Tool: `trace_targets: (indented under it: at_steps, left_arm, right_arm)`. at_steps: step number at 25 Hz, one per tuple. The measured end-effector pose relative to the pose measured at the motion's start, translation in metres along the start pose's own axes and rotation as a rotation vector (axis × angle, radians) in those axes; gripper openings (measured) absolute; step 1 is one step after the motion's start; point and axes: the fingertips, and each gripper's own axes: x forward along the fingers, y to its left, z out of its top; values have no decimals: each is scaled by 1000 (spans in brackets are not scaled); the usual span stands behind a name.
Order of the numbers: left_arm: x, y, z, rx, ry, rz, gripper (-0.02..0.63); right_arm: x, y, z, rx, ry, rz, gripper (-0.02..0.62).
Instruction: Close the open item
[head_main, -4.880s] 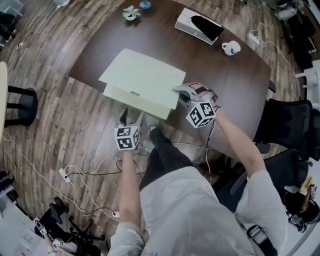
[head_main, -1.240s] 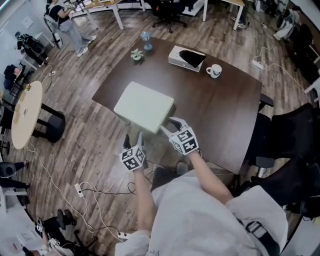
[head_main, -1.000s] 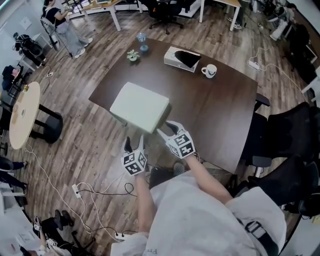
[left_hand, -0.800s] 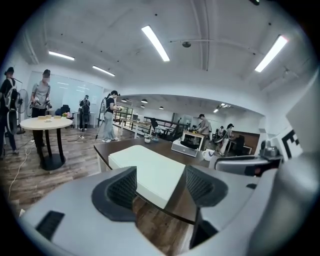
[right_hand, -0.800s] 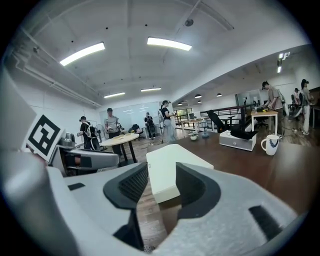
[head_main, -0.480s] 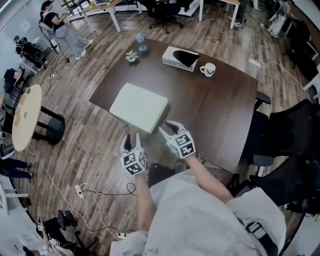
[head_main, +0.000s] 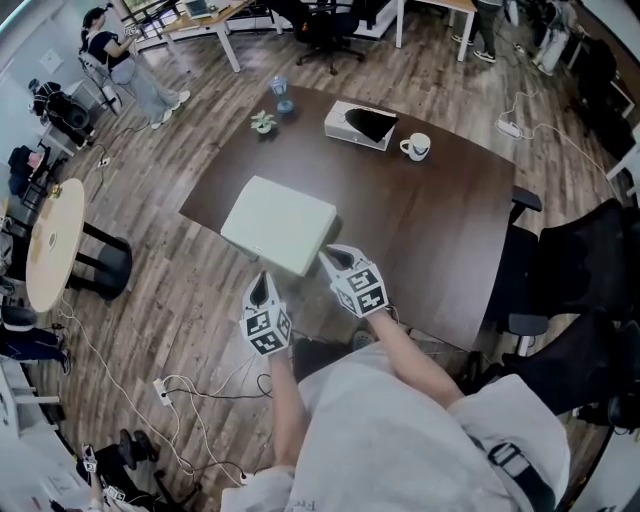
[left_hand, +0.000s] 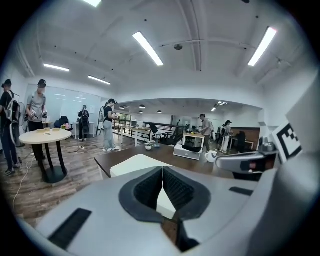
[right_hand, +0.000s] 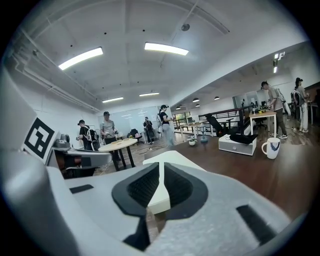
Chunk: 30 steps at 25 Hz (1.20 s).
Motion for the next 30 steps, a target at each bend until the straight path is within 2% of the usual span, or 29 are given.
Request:
trace_targets:
  at_steps: [3, 14, 19, 30]
  left_arm:
    - [0, 1, 2, -15, -6, -35, 5]
    - [2, -4, -1, -72, -13, -66, 5]
    - [0, -3, -3, -98, -23, -57, 5]
    - [-13, 13, -3, -85, -32, -20, 5]
  right_arm:
    - [3, 2, -5, 0, 15, 6, 3]
    - [-1, -2, -22, -22, 86, -6, 2]
    - [-6, -3, -26, -24, 103, -12, 2]
    - [-3, 4, -28, -1, 97, -6, 2]
